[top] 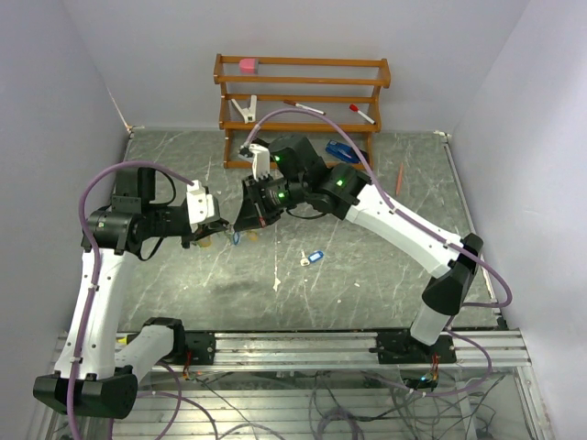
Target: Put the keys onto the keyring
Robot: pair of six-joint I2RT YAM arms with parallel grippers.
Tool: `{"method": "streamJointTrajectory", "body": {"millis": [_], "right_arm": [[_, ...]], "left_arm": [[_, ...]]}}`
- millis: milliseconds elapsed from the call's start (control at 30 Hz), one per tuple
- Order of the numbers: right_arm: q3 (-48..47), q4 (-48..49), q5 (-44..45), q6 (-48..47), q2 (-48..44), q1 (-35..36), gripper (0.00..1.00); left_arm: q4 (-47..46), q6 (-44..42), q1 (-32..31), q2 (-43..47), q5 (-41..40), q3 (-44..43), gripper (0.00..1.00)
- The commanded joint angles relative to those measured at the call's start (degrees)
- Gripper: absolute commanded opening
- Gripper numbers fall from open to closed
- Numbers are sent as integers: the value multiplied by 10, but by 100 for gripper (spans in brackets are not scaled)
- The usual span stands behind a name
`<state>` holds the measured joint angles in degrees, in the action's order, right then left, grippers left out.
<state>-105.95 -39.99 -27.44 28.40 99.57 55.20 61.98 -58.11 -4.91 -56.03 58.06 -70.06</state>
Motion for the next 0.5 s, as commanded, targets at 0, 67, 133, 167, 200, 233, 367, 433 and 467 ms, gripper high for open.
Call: {"method": "streamJointTrajectory", "body": {"millis": [0, 67, 133, 167, 200, 233, 367, 433, 467], "right_arm": [[-35, -9, 4, 8, -12, 3, 0], [-42, -11, 2, 10, -9, 3, 0], [-45, -12, 3, 11, -9, 3, 0], [-45, -11, 4, 14, -9, 3, 0], [-45, -9, 3, 16, -9, 3, 0], [-45, -8, 2, 17, -9, 3, 0], [-44, -10, 2, 18, -6, 3, 0], [-44, -17, 12, 14, -7, 3, 0], [-45, -23, 17, 11, -7, 3, 0]], "left_arm": [[-28, -17, 4, 13, 7, 4, 7], [-29, -19, 4, 14, 4, 7, 7], [-28, -23, 4, 15, 3, 9, 7], [-28, -24, 4, 16, 2, 10, 7], [-28, -24, 4, 16, 3, 10, 7], [-29, -24, 4, 17, 4, 10, 7], [-35, -19, 3, 16, 7, 6, 7], [-32, -21, 4, 15, 8, 3, 7], [-30, -24, 3, 15, 9, 0, 7]]}}
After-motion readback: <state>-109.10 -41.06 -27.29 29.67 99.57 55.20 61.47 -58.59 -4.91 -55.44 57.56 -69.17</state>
